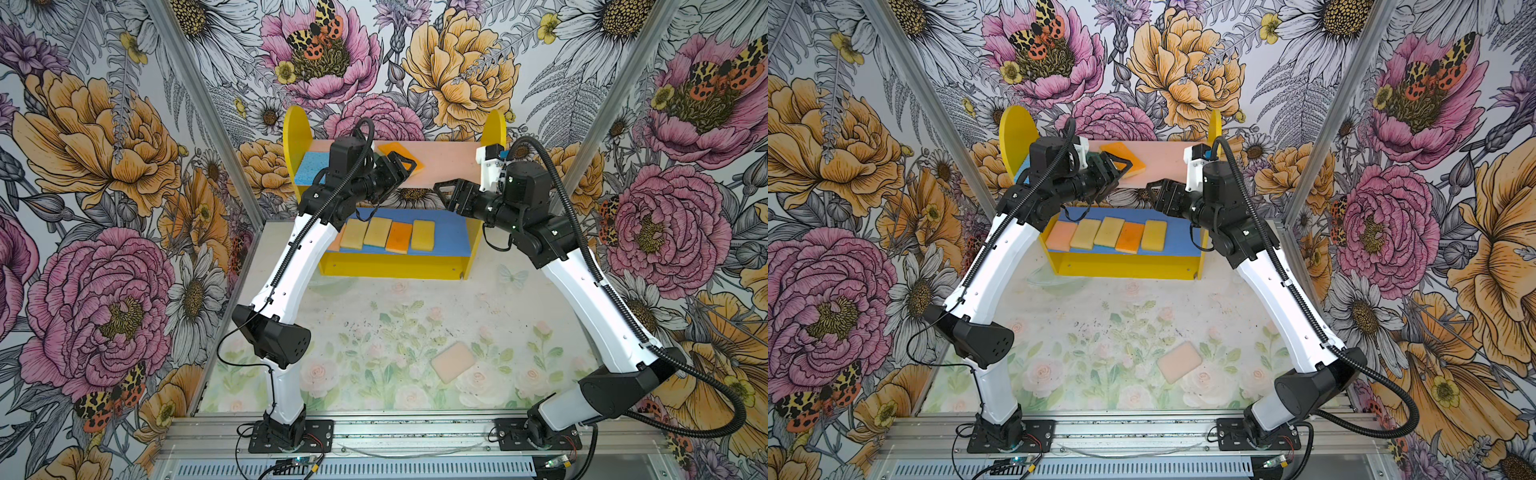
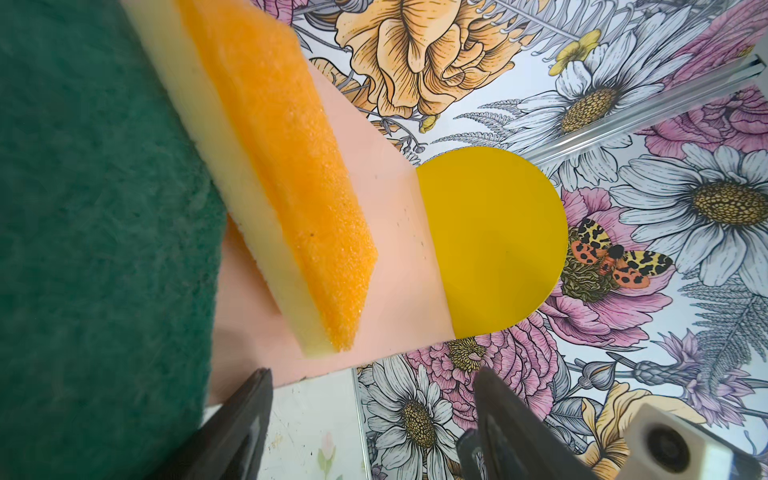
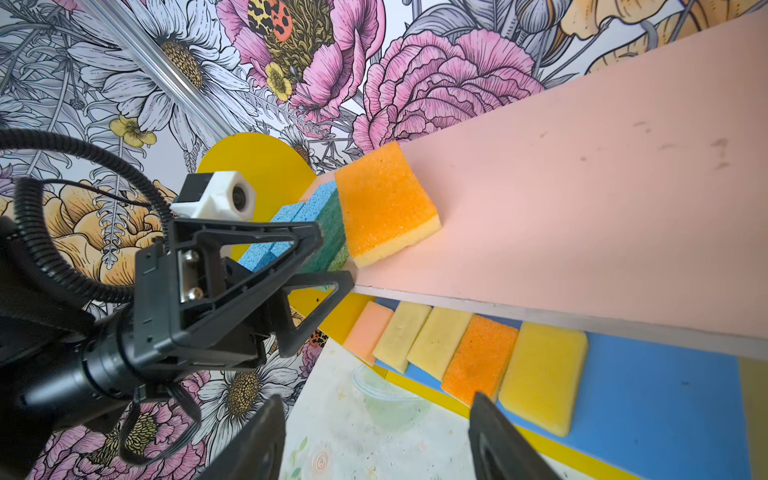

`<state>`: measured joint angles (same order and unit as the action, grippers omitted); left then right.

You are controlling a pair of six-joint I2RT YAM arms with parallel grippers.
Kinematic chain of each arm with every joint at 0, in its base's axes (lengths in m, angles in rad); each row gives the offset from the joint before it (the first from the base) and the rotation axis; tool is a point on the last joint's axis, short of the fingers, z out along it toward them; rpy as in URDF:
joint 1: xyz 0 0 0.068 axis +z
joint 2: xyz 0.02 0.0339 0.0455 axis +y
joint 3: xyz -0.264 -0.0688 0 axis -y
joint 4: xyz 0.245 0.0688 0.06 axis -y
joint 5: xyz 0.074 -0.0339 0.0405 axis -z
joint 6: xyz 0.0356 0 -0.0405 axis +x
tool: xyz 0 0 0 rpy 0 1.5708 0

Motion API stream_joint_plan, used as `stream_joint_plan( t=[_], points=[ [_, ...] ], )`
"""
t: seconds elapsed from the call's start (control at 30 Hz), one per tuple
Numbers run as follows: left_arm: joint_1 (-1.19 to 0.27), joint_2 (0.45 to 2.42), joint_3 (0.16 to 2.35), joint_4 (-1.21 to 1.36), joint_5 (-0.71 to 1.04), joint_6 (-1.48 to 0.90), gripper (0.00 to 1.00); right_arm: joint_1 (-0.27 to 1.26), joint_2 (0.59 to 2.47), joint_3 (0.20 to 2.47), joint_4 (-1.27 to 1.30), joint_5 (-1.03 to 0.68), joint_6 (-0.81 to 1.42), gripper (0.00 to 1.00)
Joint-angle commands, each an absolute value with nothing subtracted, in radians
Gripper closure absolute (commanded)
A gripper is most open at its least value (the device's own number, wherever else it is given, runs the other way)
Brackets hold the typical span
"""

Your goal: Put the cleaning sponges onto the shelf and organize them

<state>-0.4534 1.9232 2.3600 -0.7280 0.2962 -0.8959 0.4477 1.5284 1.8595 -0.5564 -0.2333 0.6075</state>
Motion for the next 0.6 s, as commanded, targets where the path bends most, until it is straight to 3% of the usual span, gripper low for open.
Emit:
stream_joint_plan(
  t=[0.0, 0.23, 0.57],
  points=[
    [-0.462, 1.956, 2.403, -0.768, 0.269, -0.924, 0.25, 0.435, 1.504, 1.842, -0.545, -0.249, 0.588, 0.29],
    [-0.468, 1.994, 2.439, -0.771, 0.243, -0.933, 0.31, 0.414, 1.462, 1.801, -0.533, -0.259, 0.583, 0.30],
    [-0.460, 2.028, 2.487, -0.771, 0.284, -0.925, 0.75, 0.390, 1.418, 1.732, -0.508, -0.266, 0.597, 0.30]
  ],
)
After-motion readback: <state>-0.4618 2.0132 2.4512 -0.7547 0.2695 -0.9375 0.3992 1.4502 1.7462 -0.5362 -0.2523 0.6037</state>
